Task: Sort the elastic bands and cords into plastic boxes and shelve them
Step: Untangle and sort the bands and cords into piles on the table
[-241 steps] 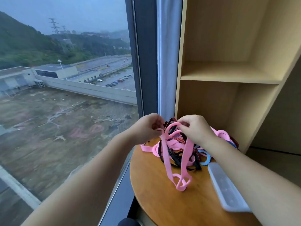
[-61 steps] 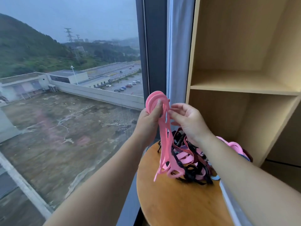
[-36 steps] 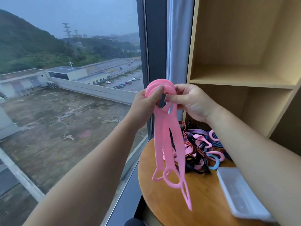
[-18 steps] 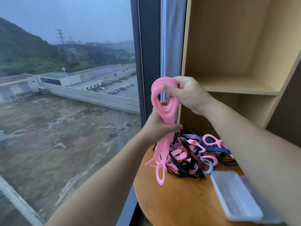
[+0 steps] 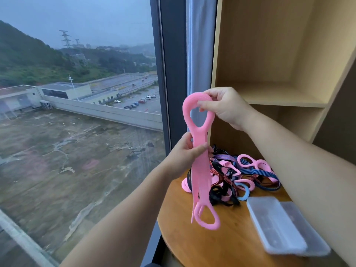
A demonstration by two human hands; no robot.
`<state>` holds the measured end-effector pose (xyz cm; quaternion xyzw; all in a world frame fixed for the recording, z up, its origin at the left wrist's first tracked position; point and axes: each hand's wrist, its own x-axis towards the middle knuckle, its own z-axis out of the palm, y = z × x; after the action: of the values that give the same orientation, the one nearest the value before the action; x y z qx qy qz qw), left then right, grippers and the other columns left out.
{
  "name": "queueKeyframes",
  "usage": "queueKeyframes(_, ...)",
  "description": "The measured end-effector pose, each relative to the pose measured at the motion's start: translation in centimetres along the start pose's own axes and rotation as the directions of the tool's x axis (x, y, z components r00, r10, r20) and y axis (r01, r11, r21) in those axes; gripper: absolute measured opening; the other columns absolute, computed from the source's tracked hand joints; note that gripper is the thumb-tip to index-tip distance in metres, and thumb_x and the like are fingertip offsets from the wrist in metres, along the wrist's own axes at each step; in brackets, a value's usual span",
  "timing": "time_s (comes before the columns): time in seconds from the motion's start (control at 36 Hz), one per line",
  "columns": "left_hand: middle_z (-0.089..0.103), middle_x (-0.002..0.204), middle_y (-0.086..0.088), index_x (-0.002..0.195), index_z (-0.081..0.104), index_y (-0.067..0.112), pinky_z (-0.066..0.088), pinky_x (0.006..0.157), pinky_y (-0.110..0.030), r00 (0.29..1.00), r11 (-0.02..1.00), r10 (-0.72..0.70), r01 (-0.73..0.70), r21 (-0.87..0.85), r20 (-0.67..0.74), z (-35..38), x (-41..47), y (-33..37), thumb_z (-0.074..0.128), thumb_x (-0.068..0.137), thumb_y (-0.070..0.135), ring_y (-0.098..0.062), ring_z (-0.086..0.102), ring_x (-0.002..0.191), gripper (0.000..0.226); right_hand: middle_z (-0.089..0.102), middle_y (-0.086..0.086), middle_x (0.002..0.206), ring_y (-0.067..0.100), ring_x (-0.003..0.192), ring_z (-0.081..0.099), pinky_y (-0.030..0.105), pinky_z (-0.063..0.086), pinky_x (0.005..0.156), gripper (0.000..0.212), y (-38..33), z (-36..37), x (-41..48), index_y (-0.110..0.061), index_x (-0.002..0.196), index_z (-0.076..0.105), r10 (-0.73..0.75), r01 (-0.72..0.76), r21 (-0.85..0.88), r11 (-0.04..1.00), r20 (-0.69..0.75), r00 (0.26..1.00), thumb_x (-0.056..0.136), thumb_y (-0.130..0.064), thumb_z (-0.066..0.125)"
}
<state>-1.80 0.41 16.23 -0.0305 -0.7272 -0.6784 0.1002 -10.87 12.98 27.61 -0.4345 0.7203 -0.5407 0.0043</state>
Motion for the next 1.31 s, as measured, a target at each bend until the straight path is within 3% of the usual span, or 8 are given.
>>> queueKeyframes(0.19, 0.07, 0.099, 0.007, 0.115, 0.059, 0.019, 0.053, 0.092, -0.041, 0.994, 0.994, -0.089, 0.092, 0.063, -0.056, 2.4, -2.8, -3.5, 0.053, 0.1, 0.024, -0.011, 0.065, 0.091, 0.017, 0.071, -0.008, 0.073, 0.006, 0.072, 0.065, 0.019, 0.052, 0.063, 0.011, 0.6, 0.3, -1.5, -0.025, 0.087, 0.074, 0.055, -0.057, 0.042, 0.998, 0.049, 0.997, 0.087, -0.015, 0.072)
queueKeyframes(0.36, 0.066, 0.096, 0.004, 0.112, 0.055, 0.021, 0.054, 0.069, -0.018, 0.992, 0.981, -0.067, 0.084, 0.176, -0.105, 3.4, -4.3, -3.9, 0.072, 0.088, 0.019, 0.001, 0.065, 0.079, 0.03, 0.065, -0.011, 0.063, -0.002, 0.051, 0.054, 0.011, 0.039, 0.046, 0.009, 0.8, 0.1, -3.9, -0.021, 0.09, 0.073, 0.108, -0.105, 0.168, 0.98, -0.005, 0.994, 0.091, -0.014, 0.067)
queueKeyframes(0.58, 0.07, 0.107, -0.006, 0.115, 0.059, 0.016, 0.053, 0.094, -0.046, 0.979, 0.973, -0.198, 0.203, 0.107, -0.056, 4.8, -7.3, -6.0, 0.051, 0.1, 0.022, -0.028, 0.064, 0.105, 0.018, 0.065, -0.007, 0.073, -0.003, 0.058, 0.058, 0.011, 0.044, 0.052, 0.011, 0.2, -0.4, -5.4, -0.022, 0.093, 0.073, 0.067, -0.064, 0.107, 0.992, -0.029, 0.997, 0.091, -0.013, 0.066)
queueKeyframes(0.72, 0.061, 0.104, -0.014, 0.117, 0.053, 0.014, 0.045, 0.1, -0.061, 0.94, 0.911, -0.34, 0.326, -0.254, -0.013, 5.7, -8.1, -8.5, 0.048, 0.094, 0.007, -0.035, 0.059, 0.099, 0.025, 0.066, -0.006, 0.078, 0.001, 0.067, 0.062, 0.017, 0.05, 0.062, 0.01, 3.0, 0.9, -5.4, -0.022, 0.095, 0.072, 0.145, -0.145, -0.001, 0.989, 0.013, 0.989, 0.091, -0.015, 0.067)
queueKeyframes(0.86, 0.066, 0.092, -0.015, 0.114, 0.053, 0.004, 0.051, 0.09, -0.059, 0.906, 0.795, -0.422, 0.358, -0.489, -0.021, 5.1, -7.5, -12.4, 0.042, 0.092, 0.001, -0.035, 0.068, 0.092, 0.025, 0.069, -0.005, 0.084, 0.007, 0.077, 0.064, 0.02, 0.055, 0.069, 0.009, 7.3, 3.7, -4.4, -0.022, 0.098, 0.071, 0.238, -0.237, -0.035, 0.971, 0.048, 0.97, 0.09, -0.019, 0.068)
queueKeyframes(1.14, 0.07, 0.094, -0.007, 0.103, 0.061, 0.015, 0.059, 0.076, -0.04, 0.767, 0.803, -0.592, 0.535, -0.265, -0.246, -1.2, -3.6, -21.6, 0.052, 0.098, 0.013, -0.015, 0.068, 0.076, 0.01, 0.071, 0.0, 0.091, 0.013, 0.085, 0.066, 0.027, 0.055, 0.075, 0.003, 16.7, 10.3, -0.8, -0.028, 0.089, 0.069, 0.349, -0.338, -0.09, 0.937, 0.156, 0.924, 0.091, -0.027, 0.067)
queueKeyframes(1.22, 0.068, 0.105, -0.007, 0.119, 0.054, 0.014, 0.058, 0.073, -0.035, 0.713, 0.767, -0.641, 0.595, -0.24, -0.284, -2.6, -2.9, -23.5, 0.053, 0.098, 0.017, -0.019, 0.068, 0.088, 0.021, 0.066, -0.006, 0.079, -0.005, 0.058, 0.057, 0.011, 0.044, 0.053, 0.006, 19.1, 12.2, 0.5, -0.024, 0.086, 0.068, 0.374, -0.358, -0.114, 0.927, 0.188, 0.908, 0.092, -0.026, 0.066)
queueKeyframes(1.31, 0.06, 0.114, 0.001, 0.135, 0.042, 0.017, 0.051, 0.073, -0.028, 0.685, 0.754, -0.642, 0.646, -0.122, -0.344, -3.6, -2.6, -24.9, 0.049, 0.099, 0.022, -0.015, 0.061, 0.097, 0.038, 0.067, -0.002, 0.082, 0.001, 0.068, 0.057, 0.018, 0.047, 0.062, 0.014, 21.3, 14.6, 2.0, -0.011, 0.095, 0.071, 0.402, -0.364, -0.182, 0.913, 0.263, 0.877, 0.092, -0.022, 0.066)
